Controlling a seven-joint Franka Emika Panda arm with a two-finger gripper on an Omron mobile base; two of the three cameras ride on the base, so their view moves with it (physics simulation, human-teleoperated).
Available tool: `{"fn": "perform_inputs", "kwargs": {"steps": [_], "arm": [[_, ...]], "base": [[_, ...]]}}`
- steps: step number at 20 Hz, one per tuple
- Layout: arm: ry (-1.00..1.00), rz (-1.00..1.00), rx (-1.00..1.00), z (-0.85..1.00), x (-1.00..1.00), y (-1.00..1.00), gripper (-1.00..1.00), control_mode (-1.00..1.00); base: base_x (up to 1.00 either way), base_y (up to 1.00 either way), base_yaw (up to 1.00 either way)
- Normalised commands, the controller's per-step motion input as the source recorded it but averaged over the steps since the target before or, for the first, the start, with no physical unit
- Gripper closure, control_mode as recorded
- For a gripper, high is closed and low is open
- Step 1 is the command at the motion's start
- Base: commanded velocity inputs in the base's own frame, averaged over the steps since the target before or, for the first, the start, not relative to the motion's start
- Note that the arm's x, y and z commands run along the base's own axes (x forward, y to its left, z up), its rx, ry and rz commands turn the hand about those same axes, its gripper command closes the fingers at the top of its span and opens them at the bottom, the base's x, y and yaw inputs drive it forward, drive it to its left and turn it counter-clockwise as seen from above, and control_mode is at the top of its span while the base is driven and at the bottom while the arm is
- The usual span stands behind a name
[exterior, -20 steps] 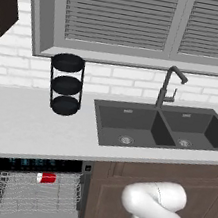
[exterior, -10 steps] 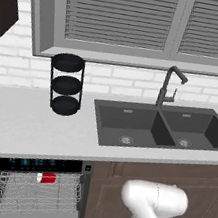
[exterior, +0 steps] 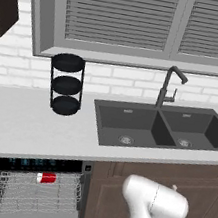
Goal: Pick up the cup and bowl from the counter, place them in the dishwasher, and close the dishwasher door.
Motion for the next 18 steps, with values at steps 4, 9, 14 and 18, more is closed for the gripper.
{"fn": "perform_inputs", "kwargs": {"steps": [4, 9, 14, 18], "arm": [[-0.13, 0.03, -0.23, -0.84, 0.96, 0.18, -1.00, -1.00], [-0.15, 0.02, -0.18, -0.63, 1.00, -0.01, -1.00, -1.00], [-0.40, -0.08, 0.09, -0.05, 1.00, -0.41, -1.00, -1.00], [-0.53, -0.14, 0.19, 0.13, 1.00, -0.52, -1.00, -1.00]], "base": [[0.00, 0.00, 0.00], [0.00, 0.00, 0.00], [0.00, 0.00, 0.00], [0.00, 0.00, 0.00]]}}
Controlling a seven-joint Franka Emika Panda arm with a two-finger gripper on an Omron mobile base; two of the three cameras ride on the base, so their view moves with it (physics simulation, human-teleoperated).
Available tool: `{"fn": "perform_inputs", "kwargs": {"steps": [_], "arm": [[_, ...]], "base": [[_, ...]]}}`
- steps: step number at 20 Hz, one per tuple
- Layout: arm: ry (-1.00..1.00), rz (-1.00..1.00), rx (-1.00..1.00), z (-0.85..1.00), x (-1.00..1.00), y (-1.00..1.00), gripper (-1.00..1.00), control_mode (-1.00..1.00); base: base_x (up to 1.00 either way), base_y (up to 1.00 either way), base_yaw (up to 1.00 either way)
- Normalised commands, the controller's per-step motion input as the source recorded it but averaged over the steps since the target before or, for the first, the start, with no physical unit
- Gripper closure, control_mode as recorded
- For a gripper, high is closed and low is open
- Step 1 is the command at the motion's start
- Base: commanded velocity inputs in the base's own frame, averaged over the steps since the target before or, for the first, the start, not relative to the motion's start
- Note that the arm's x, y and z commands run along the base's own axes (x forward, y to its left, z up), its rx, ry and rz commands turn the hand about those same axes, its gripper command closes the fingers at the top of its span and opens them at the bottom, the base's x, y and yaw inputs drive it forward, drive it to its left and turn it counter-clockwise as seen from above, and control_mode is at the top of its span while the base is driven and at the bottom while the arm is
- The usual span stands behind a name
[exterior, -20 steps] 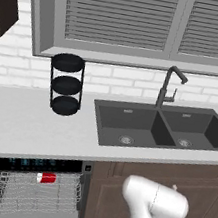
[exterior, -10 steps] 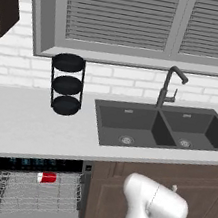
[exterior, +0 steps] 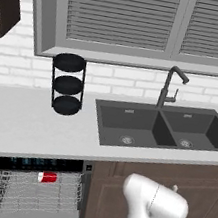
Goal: Pick up the cup and bowl from the counter, place them in the dishwasher, and close the dishwasher door.
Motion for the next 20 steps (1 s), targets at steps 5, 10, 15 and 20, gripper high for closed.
{"fn": "perform_inputs", "kwargs": {"steps": [5, 10, 15, 20], "arm": [[-0.38, -0.09, 0.23, 0.00, 1.00, -0.35, -1.00, -1.00], [-0.15, -0.12, 0.21, -0.01, 1.00, -0.32, -1.00, -1.00], [-0.01, -0.16, 0.18, -0.10, 1.00, -0.24, -1.00, -1.00], [0.00, -0.18, 0.15, -0.06, 1.00, -0.18, -1.00, -1.00]], "base": [[0.00, 0.00, 0.00], [0.00, 0.00, 0.00], [0.00, 0.00, 0.00], [0.00, 0.00, 0.00]]}}
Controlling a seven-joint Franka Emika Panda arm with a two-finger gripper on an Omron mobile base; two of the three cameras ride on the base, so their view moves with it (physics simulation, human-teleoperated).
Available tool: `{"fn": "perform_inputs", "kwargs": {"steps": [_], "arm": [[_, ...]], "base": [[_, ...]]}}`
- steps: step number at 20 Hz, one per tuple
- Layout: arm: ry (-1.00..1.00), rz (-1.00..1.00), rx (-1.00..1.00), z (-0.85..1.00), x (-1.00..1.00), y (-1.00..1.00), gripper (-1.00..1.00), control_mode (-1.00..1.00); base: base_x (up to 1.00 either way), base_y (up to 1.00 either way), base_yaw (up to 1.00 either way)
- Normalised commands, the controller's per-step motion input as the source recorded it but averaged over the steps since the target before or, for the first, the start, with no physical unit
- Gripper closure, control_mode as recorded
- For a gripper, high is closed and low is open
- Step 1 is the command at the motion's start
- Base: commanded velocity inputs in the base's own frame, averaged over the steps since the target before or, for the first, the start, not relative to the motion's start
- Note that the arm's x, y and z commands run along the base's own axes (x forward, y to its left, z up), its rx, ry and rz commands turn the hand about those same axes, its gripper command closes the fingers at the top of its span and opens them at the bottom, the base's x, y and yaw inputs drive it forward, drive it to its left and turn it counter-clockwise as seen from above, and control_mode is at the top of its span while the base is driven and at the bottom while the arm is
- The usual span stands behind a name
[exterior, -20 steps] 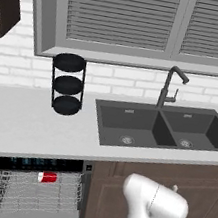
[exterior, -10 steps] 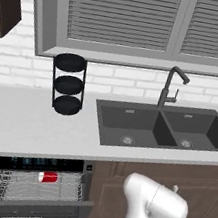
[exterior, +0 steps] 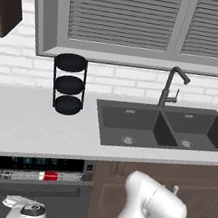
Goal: Pick up the cup and bowl from the counter, place them in the dishwasher, and close the dishwasher door.
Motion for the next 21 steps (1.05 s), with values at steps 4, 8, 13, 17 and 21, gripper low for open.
{"fn": "perform_inputs", "kwargs": {"steps": [4, 8, 13, 17, 21], "arm": [[-0.02, -0.12, 0.03, -0.10, 0.99, -0.02, -1.00, -1.00], [-0.03, -0.07, 0.00, -0.12, 0.83, 0.00, -1.00, -1.00], [-0.05, -0.05, 0.00, -0.07, 0.59, 0.00, -1.00, -1.00], [-0.04, -0.02, 0.00, -0.03, 0.49, 0.00, -1.00, -1.00], [0.01, 0.02, 0.00, -0.09, 0.07, 0.00, -1.00, -1.00]], "base": [[0.00, 0.00, 0.00], [0.00, 0.00, 0.00], [0.00, 0.00, 0.00], [0.00, 0.00, 0.00], [0.00, 0.00, 0.00]]}}
